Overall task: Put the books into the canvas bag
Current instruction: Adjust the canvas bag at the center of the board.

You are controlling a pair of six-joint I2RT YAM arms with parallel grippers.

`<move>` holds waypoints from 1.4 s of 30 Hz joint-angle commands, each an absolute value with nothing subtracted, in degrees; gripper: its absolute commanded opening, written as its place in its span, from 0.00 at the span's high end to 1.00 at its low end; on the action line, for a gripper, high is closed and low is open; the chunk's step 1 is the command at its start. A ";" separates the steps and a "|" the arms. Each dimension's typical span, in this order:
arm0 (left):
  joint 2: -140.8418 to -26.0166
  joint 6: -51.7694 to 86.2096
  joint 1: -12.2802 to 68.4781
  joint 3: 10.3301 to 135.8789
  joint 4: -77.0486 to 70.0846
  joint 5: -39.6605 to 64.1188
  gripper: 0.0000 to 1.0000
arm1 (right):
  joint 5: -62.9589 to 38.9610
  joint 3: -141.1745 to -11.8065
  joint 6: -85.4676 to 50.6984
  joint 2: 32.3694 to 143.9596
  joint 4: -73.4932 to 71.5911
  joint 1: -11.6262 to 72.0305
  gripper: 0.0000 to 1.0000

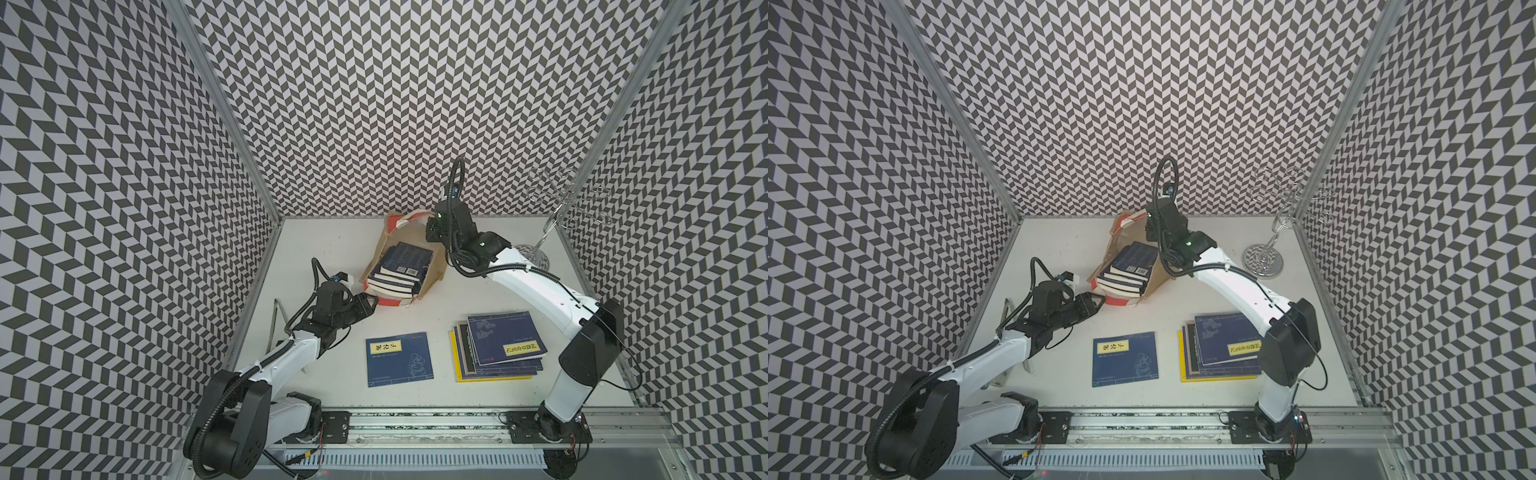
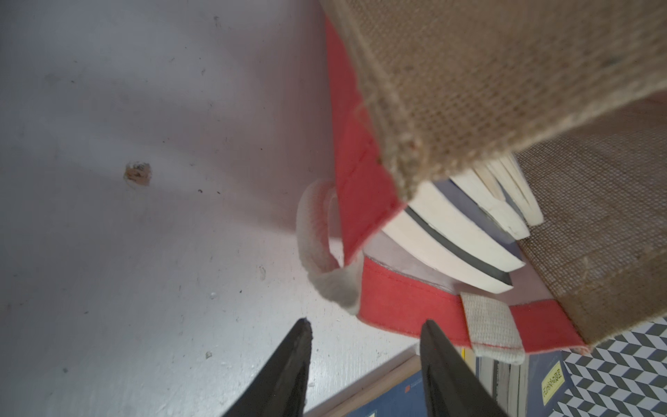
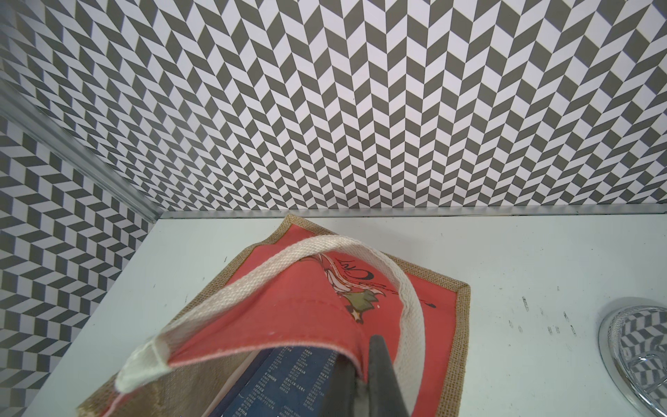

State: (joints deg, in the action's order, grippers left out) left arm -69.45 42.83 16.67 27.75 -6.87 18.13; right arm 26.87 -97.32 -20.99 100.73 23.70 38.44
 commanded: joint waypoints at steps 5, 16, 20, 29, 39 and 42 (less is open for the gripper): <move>-73.63 44.63 17.64 28.39 -17.89 12.81 0.84 | 27.41 -96.86 -21.69 97.35 17.40 37.79 1.00; -61.85 44.26 16.41 34.52 -4.42 10.95 1.00 | 21.88 -94.68 -15.39 93.59 20.07 37.61 1.00; -62.83 40.74 13.90 43.29 3.72 16.13 1.00 | 12.28 -99.40 -11.41 94.29 30.90 37.31 1.00; -67.29 36.23 7.04 53.92 9.30 20.11 1.00 | 4.99 -91.00 -12.08 86.51 34.64 37.24 1.00; -77.79 34.79 6.68 68.76 6.59 25.01 1.00 | 2.69 -65.81 -27.07 71.77 15.03 33.49 1.00; -80.37 34.21 8.65 72.59 6.75 26.99 1.00 | -0.18 -63.85 -29.77 72.38 12.81 33.09 1.00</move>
